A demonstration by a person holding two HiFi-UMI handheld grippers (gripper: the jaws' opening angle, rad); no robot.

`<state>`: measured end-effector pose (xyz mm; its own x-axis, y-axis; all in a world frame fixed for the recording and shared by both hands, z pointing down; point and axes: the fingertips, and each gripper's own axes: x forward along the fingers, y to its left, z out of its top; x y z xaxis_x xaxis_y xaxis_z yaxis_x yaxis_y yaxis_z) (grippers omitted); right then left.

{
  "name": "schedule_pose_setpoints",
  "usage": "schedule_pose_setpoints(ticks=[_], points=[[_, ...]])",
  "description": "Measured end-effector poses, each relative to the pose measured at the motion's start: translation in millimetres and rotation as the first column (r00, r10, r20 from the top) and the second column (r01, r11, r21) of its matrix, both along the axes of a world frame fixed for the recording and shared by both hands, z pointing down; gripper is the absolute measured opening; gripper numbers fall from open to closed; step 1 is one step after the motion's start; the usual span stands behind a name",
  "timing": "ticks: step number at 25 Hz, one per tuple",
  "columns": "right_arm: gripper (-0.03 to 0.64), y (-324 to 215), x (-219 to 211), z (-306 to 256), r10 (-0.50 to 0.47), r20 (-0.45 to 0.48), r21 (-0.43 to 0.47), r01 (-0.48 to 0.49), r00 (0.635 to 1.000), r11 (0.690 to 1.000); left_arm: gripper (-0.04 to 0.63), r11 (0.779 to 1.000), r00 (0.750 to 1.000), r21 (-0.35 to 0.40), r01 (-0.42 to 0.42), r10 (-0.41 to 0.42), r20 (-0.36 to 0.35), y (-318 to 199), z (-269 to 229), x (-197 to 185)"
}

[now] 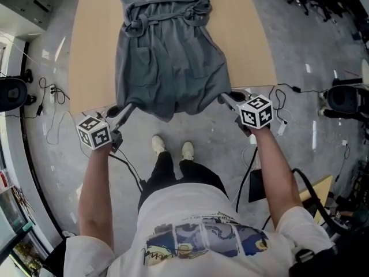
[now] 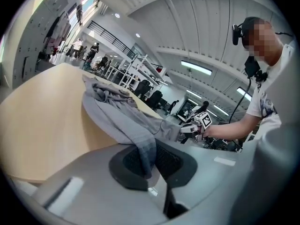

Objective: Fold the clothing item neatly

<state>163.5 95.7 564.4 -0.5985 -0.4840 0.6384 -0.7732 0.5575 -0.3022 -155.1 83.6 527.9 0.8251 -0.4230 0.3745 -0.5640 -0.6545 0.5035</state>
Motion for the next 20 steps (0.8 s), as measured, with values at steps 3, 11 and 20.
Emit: schedule_pose_setpoints(ticks=[3, 11, 20], points=[[0.008, -10.7, -7.2, -25.1, 0.006, 0.042, 0.026, -0.007, 0.999, 1.0, 0.02, 1.0, 0.999, 0.023, -0.016, 0.017, -0.044, -9.0, -20.4, 2.3], [0.008, -44.0, -20.2, -79.2, 0.05, 0.112, 0.095, -0.061, 0.992, 0.994, 0.02, 0.996, 0.989, 0.085, -0.032, 0.043, -0.138, -37.4, -66.4, 2.1], [0.008, -81.8, -26.4, -125.6, 0.137, 0.191, 0.179, -0.171, 0.972, 0.969, 0.02, 0.99, 0.972, 0.141, -0.015, 0.047, -0.228, -71.5, -109.2, -5.4]])
